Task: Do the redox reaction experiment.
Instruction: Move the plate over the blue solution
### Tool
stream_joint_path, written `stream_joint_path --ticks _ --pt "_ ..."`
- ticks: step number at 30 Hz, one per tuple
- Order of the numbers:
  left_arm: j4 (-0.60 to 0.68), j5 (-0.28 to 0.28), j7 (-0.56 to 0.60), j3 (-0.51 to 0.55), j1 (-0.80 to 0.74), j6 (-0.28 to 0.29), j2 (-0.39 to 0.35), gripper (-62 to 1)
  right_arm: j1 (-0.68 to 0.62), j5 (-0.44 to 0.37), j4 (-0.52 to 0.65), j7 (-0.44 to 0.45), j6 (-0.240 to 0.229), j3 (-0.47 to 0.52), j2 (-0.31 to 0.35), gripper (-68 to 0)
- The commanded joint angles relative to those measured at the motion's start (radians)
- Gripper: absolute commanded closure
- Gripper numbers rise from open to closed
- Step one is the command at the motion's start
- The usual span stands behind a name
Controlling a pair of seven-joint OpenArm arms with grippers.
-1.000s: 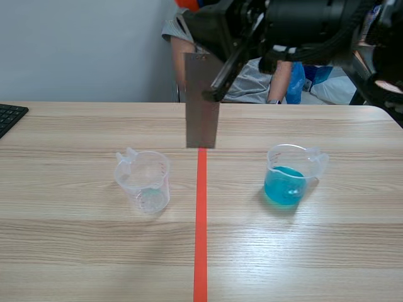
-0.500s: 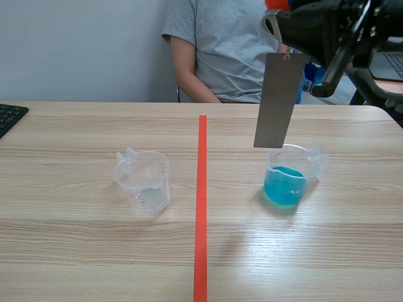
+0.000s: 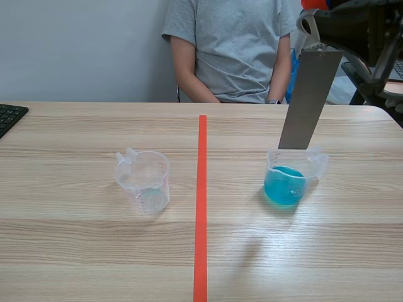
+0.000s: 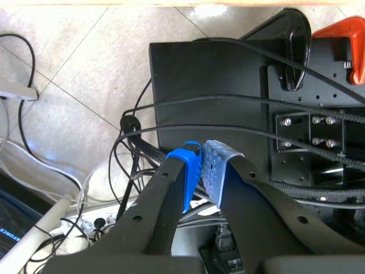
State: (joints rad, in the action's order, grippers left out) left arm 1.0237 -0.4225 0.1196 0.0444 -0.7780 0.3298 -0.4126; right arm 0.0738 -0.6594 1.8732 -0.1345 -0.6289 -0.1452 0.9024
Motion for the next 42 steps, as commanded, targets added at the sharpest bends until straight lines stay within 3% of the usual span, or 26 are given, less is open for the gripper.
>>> stream_joint_path --ticks 1,10,16,22,26,30,35,37,42 --pt "0.016 -0.005 0.002 0.009 -0.003 0.002 -0.007 -5.1 0.021 -0.007 -0.026 0.026 0.006 0.014 0.012 -1.3" --pt "0.084 -0.053 0.073 0.043 -0.103 0.018 -0.085 -5.1 0.034 -0.006 -0.135 0.122 -0.002 0.014 0.011 -1.3" --pt "0.212 -0.054 0.175 0.104 -0.215 0.075 -0.153 -5.1 0.049 -0.006 -0.194 0.187 -0.026 0.014 0.011 -1.3" --pt "0.354 -0.053 0.205 0.143 -0.249 0.135 -0.232 -5.1 0.076 0.000 -0.215 0.187 -0.039 0.014 0.000 -1.3" --pt "0.474 -0.053 0.206 0.143 -0.245 0.140 -0.299 -5.1 0.088 -0.001 -0.215 0.187 -0.050 0.012 0.000 -1.3" --pt "0.580 -0.053 0.200 0.142 -0.190 0.174 -0.369 -5.1 0.093 0.000 -0.215 0.186 -0.052 0.010 -0.004 -1.3" --pt "0.641 -0.053 0.198 0.120 -0.019 0.269 -0.446 -5.1 0.093 0.000 -0.215 0.182 -0.054 0.008 -0.025 -1.3" --pt "0.647 -0.053 0.197 0.079 0.075 0.300 -0.471 -5.1 0.093 0.000 -0.215 0.182 -0.054 0.008 -0.030 -1.3" --pt "0.647 -0.048 0.150 -0.123 0.335 0.301 -0.482 -5.1 0.093 0.000 -0.215 0.182 -0.054 0.008 -0.030 -1.3"
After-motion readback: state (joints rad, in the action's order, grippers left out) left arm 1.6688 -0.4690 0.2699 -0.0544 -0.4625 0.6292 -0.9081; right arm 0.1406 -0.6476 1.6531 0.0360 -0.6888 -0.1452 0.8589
